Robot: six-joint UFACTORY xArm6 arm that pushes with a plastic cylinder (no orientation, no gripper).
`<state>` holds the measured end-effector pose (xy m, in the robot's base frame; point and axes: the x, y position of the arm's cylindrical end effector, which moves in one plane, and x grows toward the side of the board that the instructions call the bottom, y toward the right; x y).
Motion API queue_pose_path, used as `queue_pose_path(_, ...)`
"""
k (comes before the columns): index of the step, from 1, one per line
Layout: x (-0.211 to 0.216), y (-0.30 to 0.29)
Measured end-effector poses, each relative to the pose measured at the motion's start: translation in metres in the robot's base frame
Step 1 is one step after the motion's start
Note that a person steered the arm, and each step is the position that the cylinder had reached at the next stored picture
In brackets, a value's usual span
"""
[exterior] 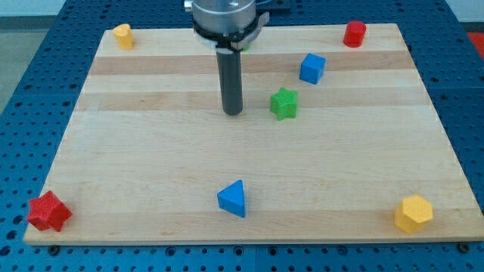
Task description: Move the green star to the center right of the board
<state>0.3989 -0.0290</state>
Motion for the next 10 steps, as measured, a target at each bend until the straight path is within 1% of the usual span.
queue_pose_path(1, -0.009, 0.028)
queue_pose_path(3, 0.007, 0.051)
queue_pose_path(7, 0.007, 0.182)
queue_pose_path(9, 0.007, 0.213)
queue_pose_path(10, 0.002, 0.216)
